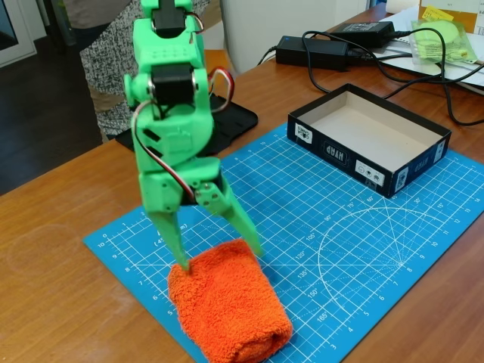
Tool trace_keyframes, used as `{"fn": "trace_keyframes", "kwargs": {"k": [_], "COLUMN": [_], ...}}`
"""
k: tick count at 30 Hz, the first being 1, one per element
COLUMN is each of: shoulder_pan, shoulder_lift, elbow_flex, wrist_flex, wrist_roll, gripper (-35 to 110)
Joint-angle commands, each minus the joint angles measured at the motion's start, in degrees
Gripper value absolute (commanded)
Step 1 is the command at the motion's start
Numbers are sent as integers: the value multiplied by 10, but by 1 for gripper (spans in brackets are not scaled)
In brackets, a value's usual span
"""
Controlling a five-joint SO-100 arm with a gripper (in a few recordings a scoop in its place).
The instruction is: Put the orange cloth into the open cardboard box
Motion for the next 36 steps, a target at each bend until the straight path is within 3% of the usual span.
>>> {"fn": "trace_keyframes", "kwargs": {"k": [1,4,20,23,25,26,36], "shoulder_pan": [-12,-30,-25,-17,-12,-11,-19], "shoulder_lift": [4,1,-56,-62,-68,-70,-19], "elbow_flex": [59,102,120,117,112,111,59], "wrist_flex": [-84,-127,-140,-147,-164,-176,-135], "wrist_roll": [22,28,-8,-17,2,11,131], "gripper": [42,42,42,29,3,0,-1]}}
